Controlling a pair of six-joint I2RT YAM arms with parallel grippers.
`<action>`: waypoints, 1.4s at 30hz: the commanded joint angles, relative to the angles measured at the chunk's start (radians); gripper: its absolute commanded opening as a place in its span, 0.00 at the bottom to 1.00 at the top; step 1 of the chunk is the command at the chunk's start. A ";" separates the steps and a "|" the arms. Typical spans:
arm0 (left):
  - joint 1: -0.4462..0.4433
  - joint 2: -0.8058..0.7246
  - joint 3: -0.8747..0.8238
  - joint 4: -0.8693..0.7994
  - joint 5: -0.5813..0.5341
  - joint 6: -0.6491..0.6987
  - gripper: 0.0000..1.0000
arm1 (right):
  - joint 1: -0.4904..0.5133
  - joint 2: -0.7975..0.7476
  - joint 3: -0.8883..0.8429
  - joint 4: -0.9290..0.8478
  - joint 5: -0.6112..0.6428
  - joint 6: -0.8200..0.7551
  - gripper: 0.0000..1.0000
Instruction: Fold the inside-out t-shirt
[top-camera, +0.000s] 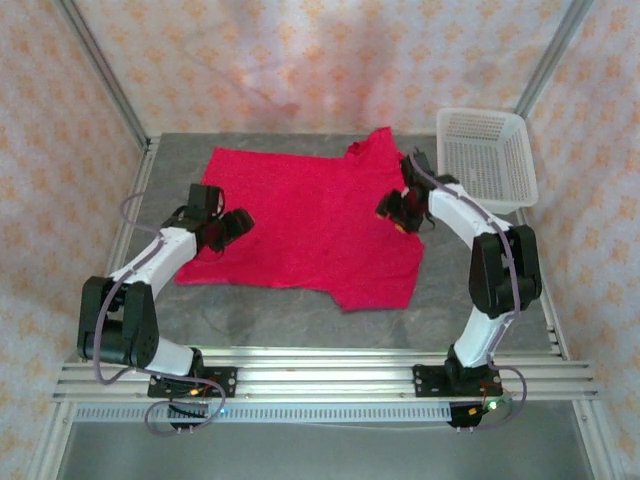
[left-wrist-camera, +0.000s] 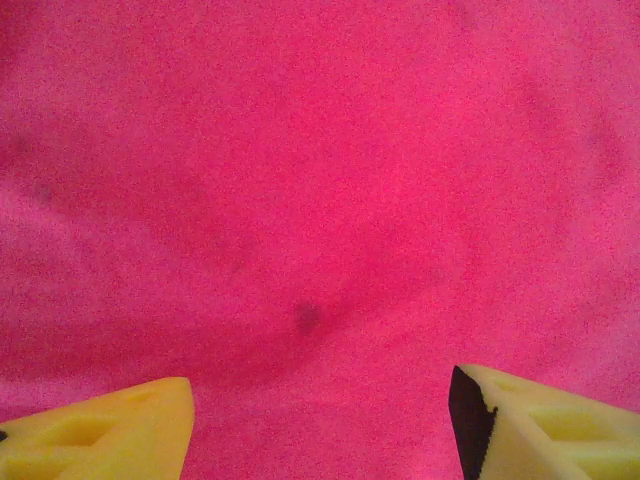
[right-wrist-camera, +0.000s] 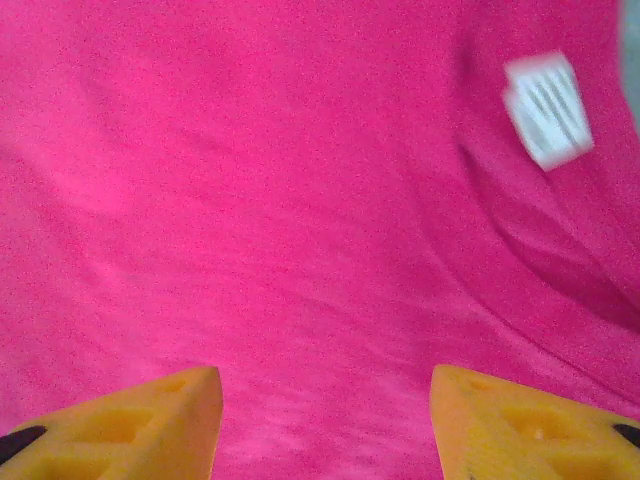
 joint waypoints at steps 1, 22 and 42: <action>0.006 0.060 0.016 0.051 -0.021 0.015 0.70 | -0.013 0.018 -0.065 0.134 0.001 0.031 0.57; 0.352 0.458 0.492 -0.143 -0.191 0.081 0.73 | -0.163 0.484 0.521 -0.141 0.194 -0.090 0.54; 0.136 -0.105 -0.027 -0.080 -0.113 0.012 0.71 | -0.018 -0.167 -0.064 -0.064 0.059 -0.045 0.64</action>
